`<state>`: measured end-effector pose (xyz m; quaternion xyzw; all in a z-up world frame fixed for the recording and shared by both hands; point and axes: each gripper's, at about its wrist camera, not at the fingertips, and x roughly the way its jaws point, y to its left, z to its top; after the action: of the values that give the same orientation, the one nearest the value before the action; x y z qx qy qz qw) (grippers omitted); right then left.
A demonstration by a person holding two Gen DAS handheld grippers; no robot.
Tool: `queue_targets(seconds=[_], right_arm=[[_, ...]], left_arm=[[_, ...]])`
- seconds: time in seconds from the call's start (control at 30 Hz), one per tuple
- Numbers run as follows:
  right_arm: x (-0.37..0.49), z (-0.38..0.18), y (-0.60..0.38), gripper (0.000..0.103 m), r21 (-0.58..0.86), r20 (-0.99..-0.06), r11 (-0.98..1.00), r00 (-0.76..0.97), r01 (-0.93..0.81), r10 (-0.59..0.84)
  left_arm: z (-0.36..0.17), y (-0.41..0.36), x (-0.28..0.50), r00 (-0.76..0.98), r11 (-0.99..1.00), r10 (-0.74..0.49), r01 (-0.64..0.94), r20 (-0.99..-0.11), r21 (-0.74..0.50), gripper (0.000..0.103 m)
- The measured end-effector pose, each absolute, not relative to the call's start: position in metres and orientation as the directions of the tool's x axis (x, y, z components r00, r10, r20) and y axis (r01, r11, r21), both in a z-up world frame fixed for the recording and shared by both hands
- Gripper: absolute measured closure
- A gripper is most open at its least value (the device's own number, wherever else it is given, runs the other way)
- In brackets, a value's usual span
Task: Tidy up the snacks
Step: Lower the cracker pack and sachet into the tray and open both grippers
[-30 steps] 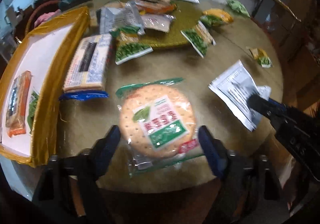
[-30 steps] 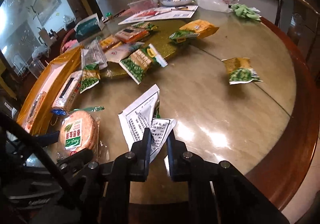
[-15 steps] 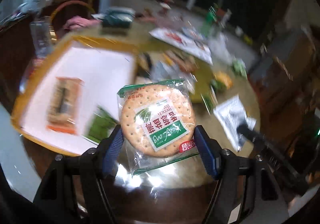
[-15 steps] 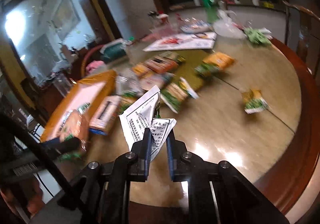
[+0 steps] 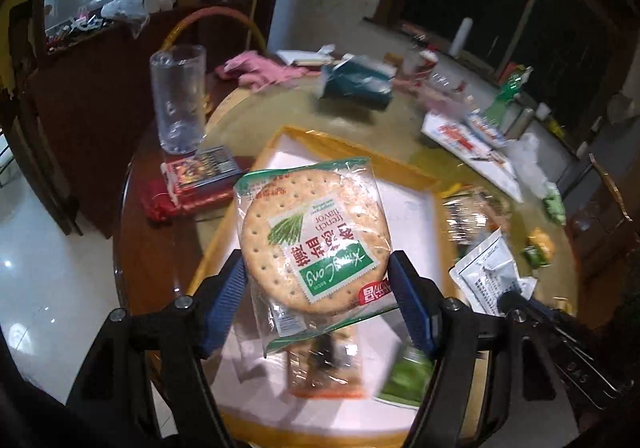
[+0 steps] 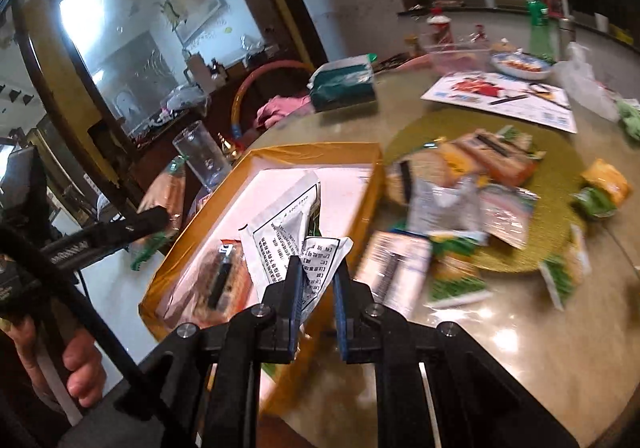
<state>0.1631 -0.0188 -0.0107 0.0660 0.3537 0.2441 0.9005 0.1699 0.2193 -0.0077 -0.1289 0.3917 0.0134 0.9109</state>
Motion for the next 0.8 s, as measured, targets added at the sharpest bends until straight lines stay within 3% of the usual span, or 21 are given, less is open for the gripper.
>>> queue_targets(seconds=[0.23, 0.47, 0.73, 0.8], right_arm=[[0.192, -0.029, 0.026, 0.091, 0.238, -0.656, 0.892, 0.613, -0.385, 0.44], [0.201, -0.044, 0.038, 0.09, 0.199, -0.685, 0.909, 0.611, -0.367, 0.397], [0.211, -0.054, 0.043, 0.086, 0.17, -0.716, 0.926, 0.603, -0.336, 0.351], [0.21, -0.054, 0.039, 0.07, 0.203, -0.716, 0.92, 0.59, -0.336, 0.374]], left_arm=[[-0.029, 0.232, 0.212, 0.636, 0.968, -0.125, -0.091, -0.761, -0.235, 0.031], [-0.052, 0.228, 0.238, 0.566, 0.979, -0.071, -0.118, -0.821, -0.166, 0.031], [-0.056, 0.231, 0.258, 0.503, 0.977, -0.085, -0.127, -0.86, -0.171, 0.03], [-0.059, 0.23, 0.264, 0.454, 0.974, -0.131, -0.106, -0.881, -0.2, 0.026]])
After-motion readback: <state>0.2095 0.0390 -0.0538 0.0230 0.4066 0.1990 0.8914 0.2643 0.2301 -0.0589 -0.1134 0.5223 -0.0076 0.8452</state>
